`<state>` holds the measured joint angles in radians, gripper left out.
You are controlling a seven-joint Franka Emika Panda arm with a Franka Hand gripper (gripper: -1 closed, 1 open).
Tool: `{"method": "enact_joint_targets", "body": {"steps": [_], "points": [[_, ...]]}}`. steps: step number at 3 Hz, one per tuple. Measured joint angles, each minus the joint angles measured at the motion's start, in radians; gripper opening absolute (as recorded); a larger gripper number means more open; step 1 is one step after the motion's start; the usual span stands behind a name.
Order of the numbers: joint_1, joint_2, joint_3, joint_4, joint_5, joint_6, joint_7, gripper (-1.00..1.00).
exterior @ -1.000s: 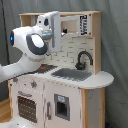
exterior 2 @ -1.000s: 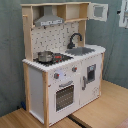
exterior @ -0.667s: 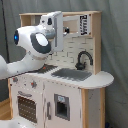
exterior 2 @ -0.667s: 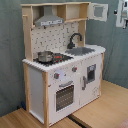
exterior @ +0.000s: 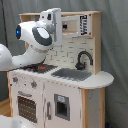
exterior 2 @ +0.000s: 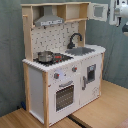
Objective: Play with the kitchen
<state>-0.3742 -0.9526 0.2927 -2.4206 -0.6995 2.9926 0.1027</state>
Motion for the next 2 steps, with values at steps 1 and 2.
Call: {"method": "enact_joint_targets", "body": {"steps": [1, 2], "points": [[-0.007, 0.071, 0.058, 0.061, 0.0, 0.0, 0.006, -1.0], [-0.019, 0.136, 0.111, 0.126, 0.0, 0.0, 0.006, -1.0]]}}
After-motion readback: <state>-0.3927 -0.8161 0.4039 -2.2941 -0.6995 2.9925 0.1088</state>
